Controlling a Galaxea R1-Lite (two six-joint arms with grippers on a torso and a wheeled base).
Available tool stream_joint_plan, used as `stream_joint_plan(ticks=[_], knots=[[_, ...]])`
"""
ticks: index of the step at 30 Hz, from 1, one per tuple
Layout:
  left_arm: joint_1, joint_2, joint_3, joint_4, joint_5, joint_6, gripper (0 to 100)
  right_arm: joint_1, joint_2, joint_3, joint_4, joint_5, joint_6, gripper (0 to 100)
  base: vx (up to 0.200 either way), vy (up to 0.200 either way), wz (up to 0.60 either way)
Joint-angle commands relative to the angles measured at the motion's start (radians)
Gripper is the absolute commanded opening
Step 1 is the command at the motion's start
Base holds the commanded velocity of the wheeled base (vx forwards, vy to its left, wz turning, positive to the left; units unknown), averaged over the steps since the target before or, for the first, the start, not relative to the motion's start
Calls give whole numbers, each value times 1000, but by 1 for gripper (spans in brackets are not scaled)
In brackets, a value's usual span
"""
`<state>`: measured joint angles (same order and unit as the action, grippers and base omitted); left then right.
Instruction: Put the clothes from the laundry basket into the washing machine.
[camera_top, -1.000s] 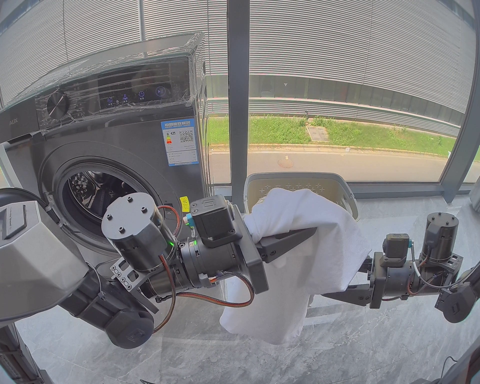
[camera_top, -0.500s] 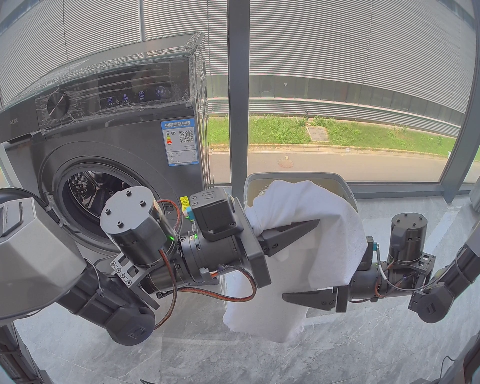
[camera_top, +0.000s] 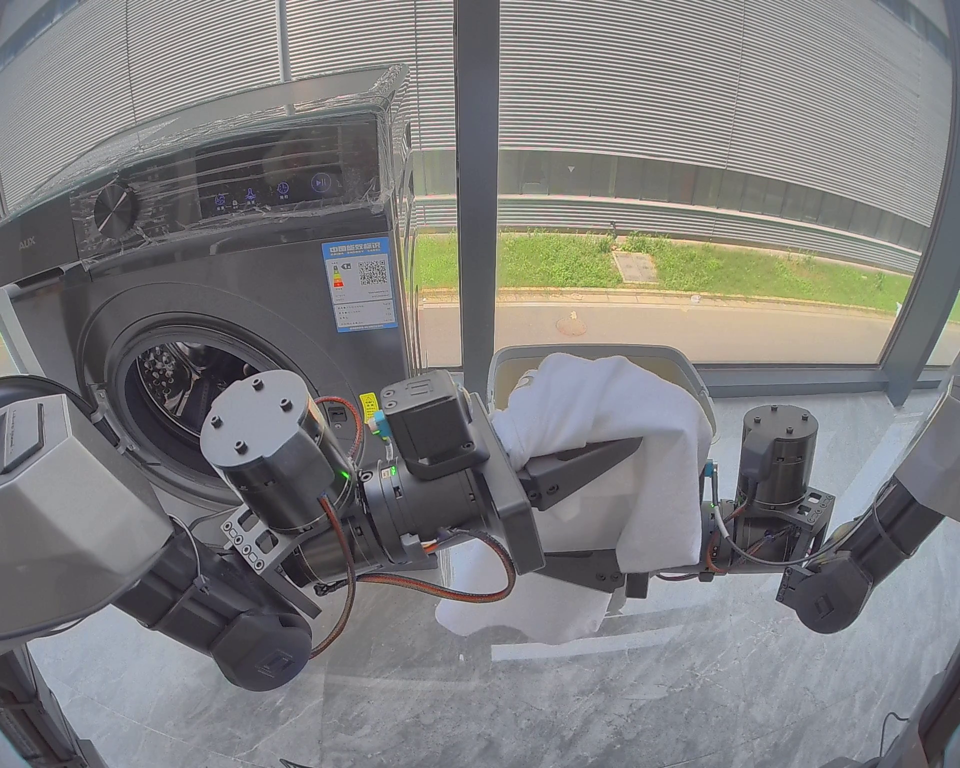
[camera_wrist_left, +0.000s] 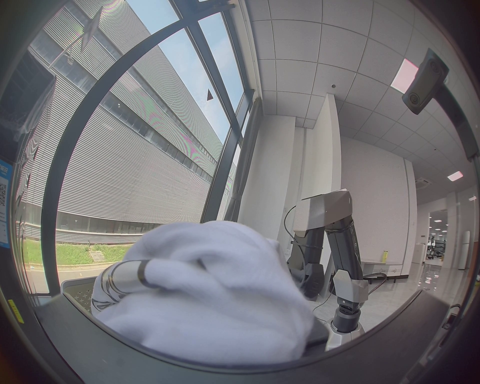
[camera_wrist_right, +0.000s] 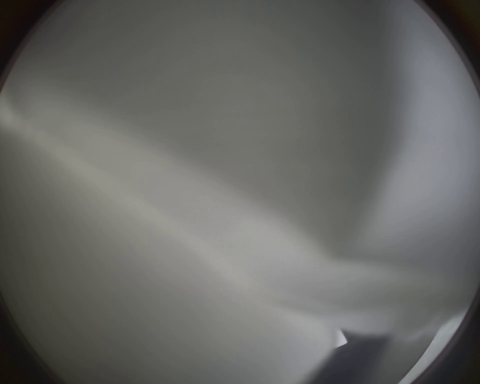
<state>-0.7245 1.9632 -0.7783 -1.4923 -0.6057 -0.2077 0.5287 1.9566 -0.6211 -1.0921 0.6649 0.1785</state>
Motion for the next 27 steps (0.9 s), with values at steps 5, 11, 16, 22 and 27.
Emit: stream_joint_plan(ticks=[5, 11, 16, 22, 27], knots=[[3, -4, 2, 0, 1, -1, 0, 97, 64, -68, -51, 7, 1, 100, 0, 0, 0], [3, -7, 7, 0, 1, -1, 0, 80, 70, -80, -60, 4, 7, 100, 0, 0, 0], [3, -3, 1, 0, 1, -1, 0, 88, 87, -71, -91, 5, 7, 0, 0, 0, 0], [3, -7, 4, 0, 1, -1, 0, 80, 99, -95, -103, -1, 7, 0, 0, 0, 0], [3, -7, 7, -2, 1, -1, 0, 79, 93, -91, -115, -2, 13, 0, 0, 0, 0]])
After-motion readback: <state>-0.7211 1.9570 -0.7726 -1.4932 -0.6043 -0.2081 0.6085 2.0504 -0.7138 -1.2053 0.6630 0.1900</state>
